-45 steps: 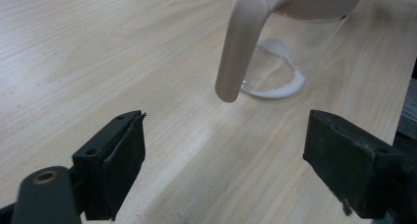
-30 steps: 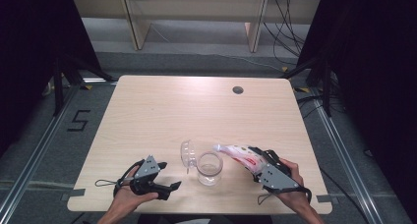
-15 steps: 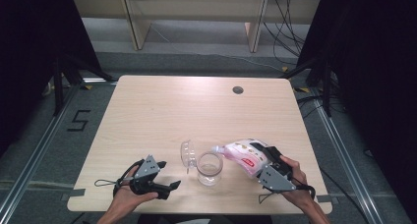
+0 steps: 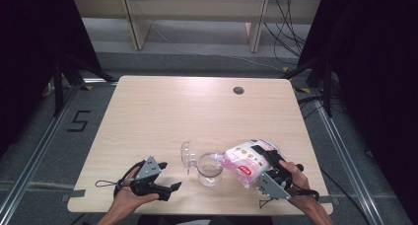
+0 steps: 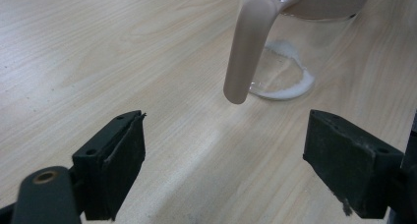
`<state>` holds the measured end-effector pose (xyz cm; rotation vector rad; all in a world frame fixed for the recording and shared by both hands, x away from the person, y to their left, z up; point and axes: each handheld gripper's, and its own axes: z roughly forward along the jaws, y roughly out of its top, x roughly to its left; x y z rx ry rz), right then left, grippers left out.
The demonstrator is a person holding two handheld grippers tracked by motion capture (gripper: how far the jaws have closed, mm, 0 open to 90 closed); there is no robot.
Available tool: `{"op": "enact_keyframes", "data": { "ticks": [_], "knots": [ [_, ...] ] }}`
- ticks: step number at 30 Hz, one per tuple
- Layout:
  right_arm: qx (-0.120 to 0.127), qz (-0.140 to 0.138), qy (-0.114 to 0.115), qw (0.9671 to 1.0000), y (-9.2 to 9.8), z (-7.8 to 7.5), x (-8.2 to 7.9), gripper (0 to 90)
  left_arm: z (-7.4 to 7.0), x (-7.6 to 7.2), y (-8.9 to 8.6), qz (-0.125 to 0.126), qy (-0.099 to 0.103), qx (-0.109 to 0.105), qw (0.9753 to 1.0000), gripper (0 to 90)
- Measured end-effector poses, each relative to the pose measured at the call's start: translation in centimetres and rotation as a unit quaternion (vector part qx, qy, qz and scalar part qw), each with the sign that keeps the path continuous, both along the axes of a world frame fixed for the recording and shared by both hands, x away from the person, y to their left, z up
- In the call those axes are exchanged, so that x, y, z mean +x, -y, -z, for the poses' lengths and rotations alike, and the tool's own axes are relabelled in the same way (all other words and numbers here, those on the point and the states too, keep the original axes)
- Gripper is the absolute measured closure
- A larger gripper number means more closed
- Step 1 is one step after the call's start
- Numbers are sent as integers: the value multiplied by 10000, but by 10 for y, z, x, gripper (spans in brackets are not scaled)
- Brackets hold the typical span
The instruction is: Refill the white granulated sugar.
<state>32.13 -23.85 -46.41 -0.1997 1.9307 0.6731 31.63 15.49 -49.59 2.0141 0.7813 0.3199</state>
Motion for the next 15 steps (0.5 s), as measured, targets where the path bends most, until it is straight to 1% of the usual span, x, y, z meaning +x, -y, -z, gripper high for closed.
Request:
{"op": "enact_keyframes", "data": {
  "ticks": [1, 2, 3, 4, 5, 6, 7, 8, 9, 10, 11, 12, 13, 14, 15],
  "knots": [
    [-19, 29, 62, 10000, 0, 1, 1, 491, 0, 0, 0, -2, -1, -6, 10000, 153],
    [38, 76, 96, 9999, 0, 2, 0, 491, 0, 0, 0, 10, -5, -14, 10000, 153],
    [-23, 127, 143, 9998, -1, 2, -1, 492, 0, 0, 0, 13, -3, -9, 10000, 153],
    [-55, 142, 97, 9998, -1, 3, 0, 492, 0, 0, 0, 11, -8, -9, 10000, 153],
    [-137, 119, 170, 9997, -1, 2, 0, 492, 0, 0, 0, 13, -9, -11, 10000, 153],
    [-195, 66, 312, 9993, -1, 1, 1, 492, 0, 0, 0, 19, -6, -18, 10000, 153],
    [-248, 86, 381, 9989, -1, 2, 1, 493, 0, 0, 0, 21, -13, -28, 10000, 153],
    [-440, 105, 487, 9978, -2, 1, 0, 493, 0, 0, 0, 26, -3, 11, 10000, 153],
    [-456, 177, 511, 9975, -3, 2, -1, 493, 0, 0, 0, 28, 0, 27, 10000, 153],
    [-655, 107, 666, 9956, -3, -1, 0, 493, 0, 0, 0, 33, 0, 27, 10000, 153],
    [-735, -81, 790, 9941, -4, -3, 2, 493, 0, -1, 1, 27, -21, -45, 10000, 153],
    [-712, 0, 747, 9947, -3, -2, 1, 494, 0, -1, 1, 21, -29, -87, 10000, 153],
    [-668, 205, 669, 9953, -3, 1, -1, 494, 0, -1, 1, 32, -20, -82, 10000, 153],
    [-937, 84, 972, 9908, -4, -4, -1, 494, 0, 0, 1, 59, 15, -51, 10000, 153],
    [-985, 132, 971, 9903, -4, -4, -2, 494, 0, 0, 0, 98, 50, -26, 9999, 153]
  ]
}}
